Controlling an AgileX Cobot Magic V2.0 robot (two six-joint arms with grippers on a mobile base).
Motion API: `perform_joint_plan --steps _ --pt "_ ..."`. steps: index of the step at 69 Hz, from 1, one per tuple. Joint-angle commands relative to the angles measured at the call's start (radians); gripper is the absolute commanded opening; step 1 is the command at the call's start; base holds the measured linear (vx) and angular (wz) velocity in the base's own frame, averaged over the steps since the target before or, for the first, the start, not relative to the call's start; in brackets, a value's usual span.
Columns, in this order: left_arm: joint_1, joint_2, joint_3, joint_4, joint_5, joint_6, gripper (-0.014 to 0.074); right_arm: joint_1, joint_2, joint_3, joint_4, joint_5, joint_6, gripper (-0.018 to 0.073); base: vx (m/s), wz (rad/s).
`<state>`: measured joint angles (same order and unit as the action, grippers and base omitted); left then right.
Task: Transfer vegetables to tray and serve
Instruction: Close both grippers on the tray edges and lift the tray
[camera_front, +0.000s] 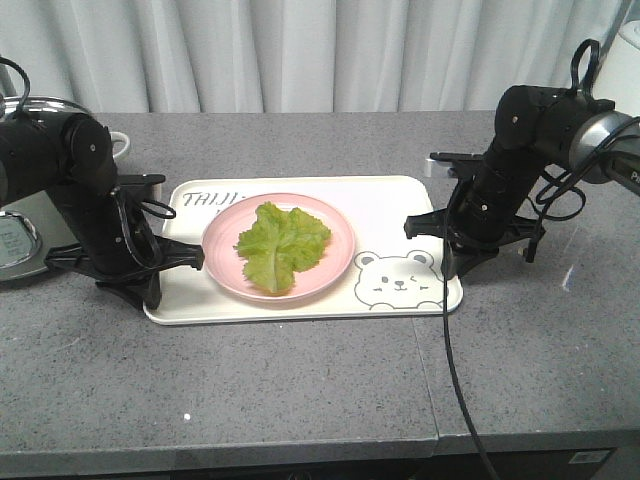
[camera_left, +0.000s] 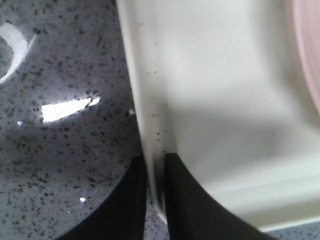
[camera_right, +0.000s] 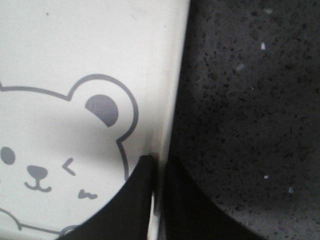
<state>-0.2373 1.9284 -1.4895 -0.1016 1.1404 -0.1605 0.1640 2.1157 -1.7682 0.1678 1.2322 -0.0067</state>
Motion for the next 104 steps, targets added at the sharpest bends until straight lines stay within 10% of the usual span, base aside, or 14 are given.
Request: perform_joint_plan --steps 1,104 --pt "-0.017 -0.021 0.003 -0.061 -0.025 0.033 -0.0008 -0.003 -0.067 -0.022 -0.007 0.046 -0.038 -0.0006 0.00 0.00" --pt "-0.017 -0.352 0.002 -0.137 -0.130 0.060 -0.0008 -0.005 -0.349 -0.022 -0.009 0.041 -0.047 -0.0004 0.00 0.00"
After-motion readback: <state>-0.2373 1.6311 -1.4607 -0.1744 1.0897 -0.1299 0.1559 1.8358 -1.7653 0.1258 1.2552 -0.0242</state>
